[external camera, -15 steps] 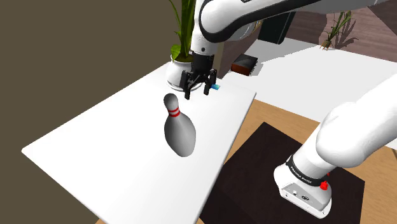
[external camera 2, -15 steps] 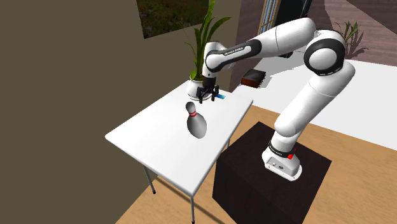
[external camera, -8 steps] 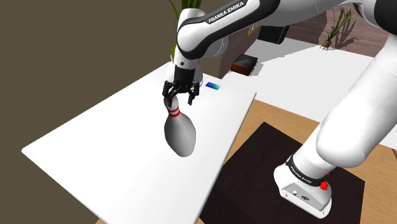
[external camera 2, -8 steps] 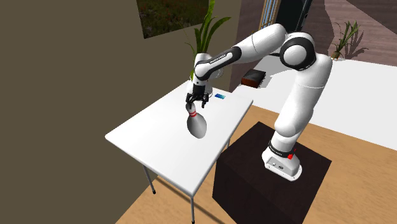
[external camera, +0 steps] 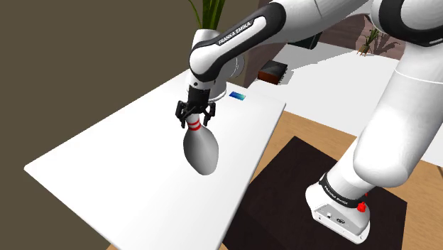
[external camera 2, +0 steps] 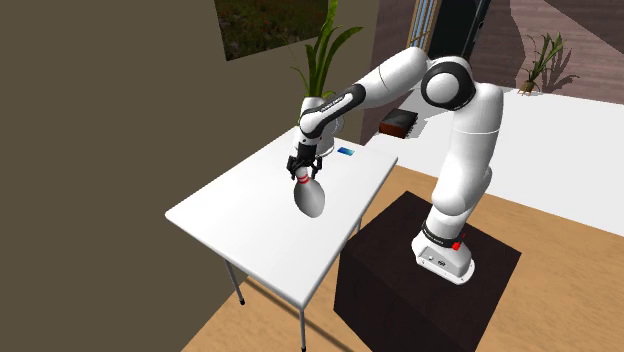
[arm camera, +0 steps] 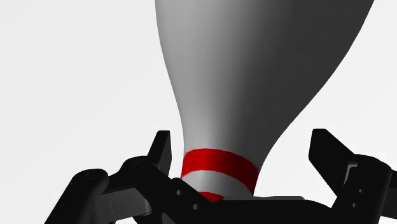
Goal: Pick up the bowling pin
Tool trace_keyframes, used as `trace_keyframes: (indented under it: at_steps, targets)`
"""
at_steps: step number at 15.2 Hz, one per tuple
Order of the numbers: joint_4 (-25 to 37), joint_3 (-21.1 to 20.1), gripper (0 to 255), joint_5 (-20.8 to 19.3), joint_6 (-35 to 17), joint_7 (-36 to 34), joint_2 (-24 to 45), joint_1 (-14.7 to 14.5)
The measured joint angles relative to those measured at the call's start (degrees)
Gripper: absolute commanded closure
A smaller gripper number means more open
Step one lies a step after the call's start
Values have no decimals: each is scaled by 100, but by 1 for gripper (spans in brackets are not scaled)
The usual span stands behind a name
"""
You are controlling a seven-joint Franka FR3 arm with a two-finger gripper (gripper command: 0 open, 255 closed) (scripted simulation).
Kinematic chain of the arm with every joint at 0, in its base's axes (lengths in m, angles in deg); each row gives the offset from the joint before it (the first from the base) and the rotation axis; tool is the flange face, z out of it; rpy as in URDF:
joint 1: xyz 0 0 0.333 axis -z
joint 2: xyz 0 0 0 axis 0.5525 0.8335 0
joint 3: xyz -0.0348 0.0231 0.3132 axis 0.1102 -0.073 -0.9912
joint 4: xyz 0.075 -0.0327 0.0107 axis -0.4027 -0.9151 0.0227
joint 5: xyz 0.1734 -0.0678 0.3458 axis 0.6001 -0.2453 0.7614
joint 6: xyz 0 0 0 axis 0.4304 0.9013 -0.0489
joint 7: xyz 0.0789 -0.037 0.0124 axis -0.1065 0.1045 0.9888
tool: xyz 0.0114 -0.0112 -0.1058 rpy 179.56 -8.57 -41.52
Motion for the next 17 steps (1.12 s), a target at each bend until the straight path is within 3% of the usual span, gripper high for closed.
trace_keyframes:
  at_steps: [2,3,13,17]
  targets:
    - [-41,-1,0,3,-124,26,87,-8]
    - [-54,-1,255,5,-153,32,103,-10]
    - [-55,0,255,5,-179,34,111,-11]
    - [12,-4,255,-1,41,-19,-26,-3]
